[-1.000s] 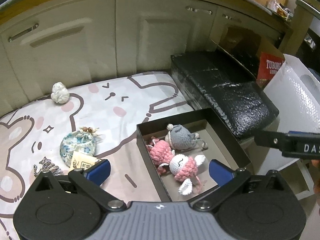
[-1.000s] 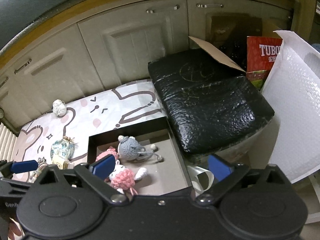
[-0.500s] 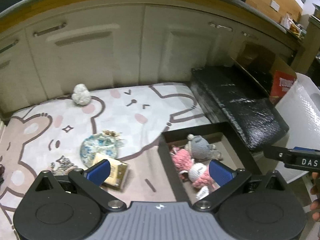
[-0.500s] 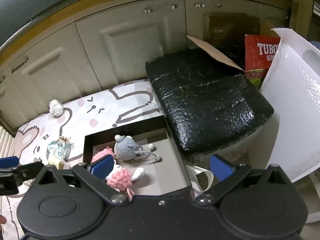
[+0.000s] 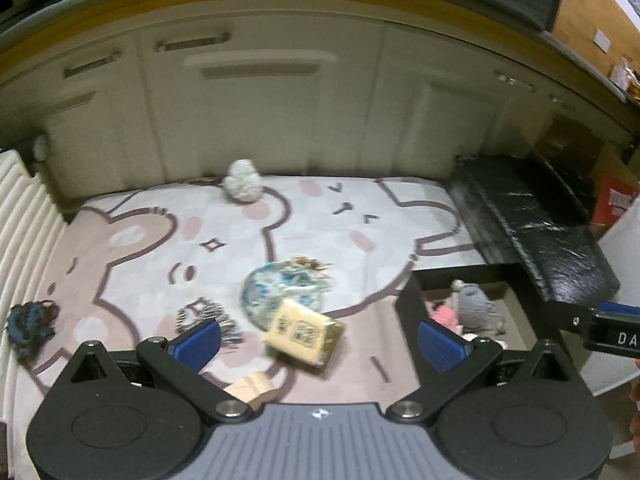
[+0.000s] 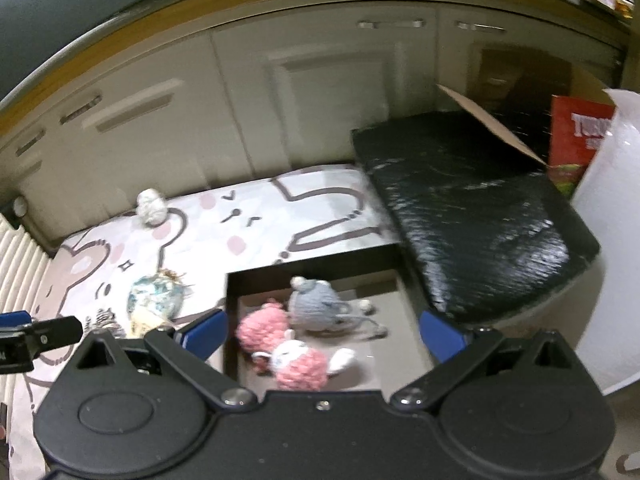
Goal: Organize objects
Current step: 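Withdraw both tools from the box back over the mat, then grasp wooden block with left tool while right tool grasps yellow tissue pack, then lift wooden block in left tool while right tool lifts tissue pack toward box, then lower wooden block into black box with left tool while right tool drops tissue pack in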
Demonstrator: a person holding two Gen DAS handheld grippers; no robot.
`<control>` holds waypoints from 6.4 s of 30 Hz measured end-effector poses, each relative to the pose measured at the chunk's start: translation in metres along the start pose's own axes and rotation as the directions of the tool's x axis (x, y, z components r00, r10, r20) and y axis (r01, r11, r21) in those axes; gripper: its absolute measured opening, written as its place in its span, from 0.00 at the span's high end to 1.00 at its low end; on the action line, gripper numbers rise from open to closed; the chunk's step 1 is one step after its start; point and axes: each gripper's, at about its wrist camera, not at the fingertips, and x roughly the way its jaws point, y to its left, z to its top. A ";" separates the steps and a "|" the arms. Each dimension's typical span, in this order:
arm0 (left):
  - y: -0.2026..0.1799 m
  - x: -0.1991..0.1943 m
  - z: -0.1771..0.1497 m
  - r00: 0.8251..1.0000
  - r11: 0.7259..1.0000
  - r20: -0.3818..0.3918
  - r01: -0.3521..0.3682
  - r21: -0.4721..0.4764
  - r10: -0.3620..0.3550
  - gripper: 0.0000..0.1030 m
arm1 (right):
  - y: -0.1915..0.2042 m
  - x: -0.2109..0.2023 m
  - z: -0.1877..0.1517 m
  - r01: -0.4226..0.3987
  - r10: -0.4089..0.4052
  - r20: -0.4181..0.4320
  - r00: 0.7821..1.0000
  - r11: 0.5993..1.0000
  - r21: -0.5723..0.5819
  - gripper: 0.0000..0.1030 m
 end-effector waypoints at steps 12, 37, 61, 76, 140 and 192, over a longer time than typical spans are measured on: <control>0.061 -0.011 -0.005 0.996 0.993 0.021 -0.080 -0.088 0.082 0.00 | 0.065 0.006 0.005 -0.074 0.074 0.001 0.997 0.991 -0.113 0.00; 0.097 -0.010 -0.021 0.999 0.999 0.047 -0.023 -0.042 0.025 0.07 | 0.134 0.040 0.011 -0.149 0.143 -0.046 0.989 0.977 -0.155 0.00; 0.095 0.055 -0.041 0.982 0.989 -0.179 0.085 0.123 -0.062 0.47 | 0.171 0.124 0.022 -0.248 0.213 -0.198 0.957 0.954 -0.169 0.21; 0.091 0.095 -0.053 0.951 0.972 -0.300 0.140 0.188 -0.079 0.56 | 0.199 0.157 -0.018 -0.331 0.204 -0.274 0.940 0.746 -0.578 0.26; 0.113 0.054 -0.006 0.998 0.992 -0.054 -0.051 -0.112 0.046 0.76 | 0.168 0.108 0.023 -0.244 0.190 -0.270 0.944 0.952 -0.184 0.43; -0.032 0.030 0.022 0.999 0.998 0.022 0.045 -0.046 -0.044 0.76 | 0.018 0.023 0.033 -0.063 0.062 -0.025 0.998 0.997 -0.047 0.43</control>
